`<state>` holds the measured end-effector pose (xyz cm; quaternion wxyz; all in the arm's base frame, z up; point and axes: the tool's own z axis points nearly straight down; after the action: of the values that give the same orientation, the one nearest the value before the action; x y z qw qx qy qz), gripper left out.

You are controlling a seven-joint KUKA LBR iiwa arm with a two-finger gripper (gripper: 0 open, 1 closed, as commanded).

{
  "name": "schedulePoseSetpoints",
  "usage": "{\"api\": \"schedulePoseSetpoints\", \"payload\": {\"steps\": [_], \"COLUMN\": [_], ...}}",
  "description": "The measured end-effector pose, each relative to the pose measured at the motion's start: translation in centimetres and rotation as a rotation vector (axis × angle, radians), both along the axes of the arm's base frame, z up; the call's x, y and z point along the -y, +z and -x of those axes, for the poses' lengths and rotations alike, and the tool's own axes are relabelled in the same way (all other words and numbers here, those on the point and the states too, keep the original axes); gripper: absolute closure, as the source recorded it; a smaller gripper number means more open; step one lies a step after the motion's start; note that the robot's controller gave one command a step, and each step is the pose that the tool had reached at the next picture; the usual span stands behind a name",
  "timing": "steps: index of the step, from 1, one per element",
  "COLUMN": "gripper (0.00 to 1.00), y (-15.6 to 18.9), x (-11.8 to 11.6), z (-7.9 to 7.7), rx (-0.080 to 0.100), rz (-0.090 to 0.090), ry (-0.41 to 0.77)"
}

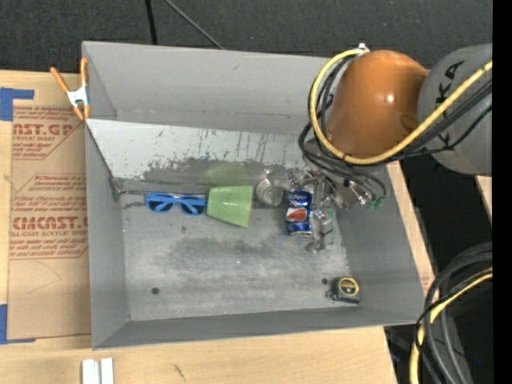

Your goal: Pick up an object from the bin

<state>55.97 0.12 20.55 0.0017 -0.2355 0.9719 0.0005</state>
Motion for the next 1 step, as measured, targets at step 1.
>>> {"api": "schedulePoseSetpoints", "payload": {"steps": [1], "gripper": [0.00], "y": [-5.39], "x": [4.64], "z": [-2.23], "rx": [-0.004], "rz": [0.002], "ry": [-0.094]}}
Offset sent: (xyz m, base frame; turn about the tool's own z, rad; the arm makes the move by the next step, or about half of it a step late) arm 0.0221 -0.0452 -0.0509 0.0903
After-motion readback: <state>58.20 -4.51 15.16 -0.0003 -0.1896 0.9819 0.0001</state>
